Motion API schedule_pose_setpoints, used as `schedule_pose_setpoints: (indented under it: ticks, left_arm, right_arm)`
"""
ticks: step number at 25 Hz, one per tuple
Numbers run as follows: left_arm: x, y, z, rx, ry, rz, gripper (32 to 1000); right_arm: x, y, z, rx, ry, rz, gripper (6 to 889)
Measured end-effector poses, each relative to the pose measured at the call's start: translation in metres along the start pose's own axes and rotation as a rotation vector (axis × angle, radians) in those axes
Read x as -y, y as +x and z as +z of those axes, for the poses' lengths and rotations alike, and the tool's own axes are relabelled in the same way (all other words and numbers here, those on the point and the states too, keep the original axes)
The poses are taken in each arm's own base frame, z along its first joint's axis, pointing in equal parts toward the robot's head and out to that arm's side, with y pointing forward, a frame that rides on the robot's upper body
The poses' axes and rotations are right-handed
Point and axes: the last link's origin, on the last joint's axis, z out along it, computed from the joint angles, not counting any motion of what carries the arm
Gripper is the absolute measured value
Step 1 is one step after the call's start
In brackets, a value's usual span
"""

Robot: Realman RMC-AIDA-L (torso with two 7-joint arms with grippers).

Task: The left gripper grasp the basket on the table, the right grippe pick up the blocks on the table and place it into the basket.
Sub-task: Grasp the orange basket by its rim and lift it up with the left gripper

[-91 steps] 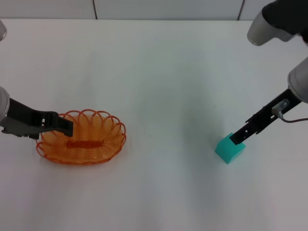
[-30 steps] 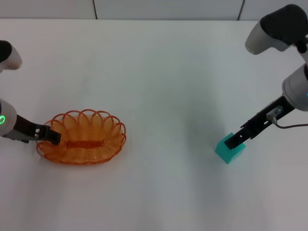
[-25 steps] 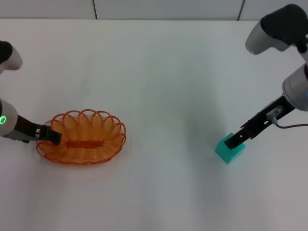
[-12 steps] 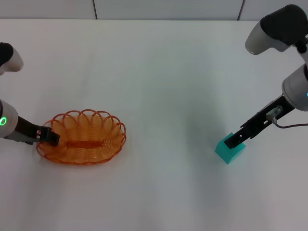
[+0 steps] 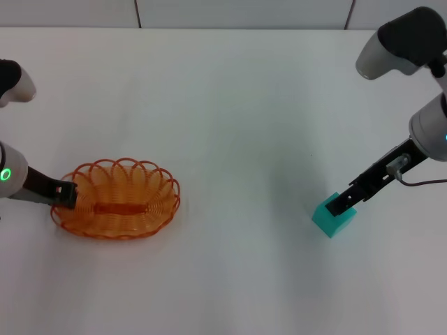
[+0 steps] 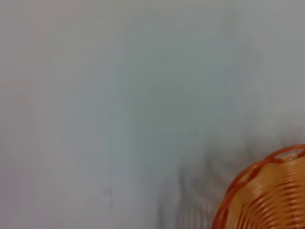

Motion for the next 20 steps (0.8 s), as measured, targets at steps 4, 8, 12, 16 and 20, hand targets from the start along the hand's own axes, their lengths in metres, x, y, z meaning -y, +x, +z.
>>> schedule_pose_setpoints:
  ticks: [4,8,12,16,20]
  left_arm:
    - [-0.0019,0.0002,0.0001,-0.005,-0.015,0.000,245]
    - [-0.0025,0.0000,0.0002,-0.007,-0.023,0.001,226]
    - [-0.0024,0.0000,0.0001,-0.008,-0.023,0.001,221]
    - [-0.0023,0.0001,-0.0002,-0.008,-0.023,0.001,214]
    - [-0.0045,0.0019,-0.0033,-0.017,-0.034,0.003,196]
  right_arm:
    - [0.0001,0.0002,0.0000,0.000,0.000,0.001,879]
    - [0.0002,0.0004,0.0000,0.000,-0.001,0.002,879]
    - [0.0004,0.0005,-0.0001,0.001,-0.001,0.003,879]
    - [0.0005,0.0006,-0.0001,0.001,-0.001,0.004,879]
    - [0.0007,0.0006,0.0000,0.002,0.000,0.004,879]
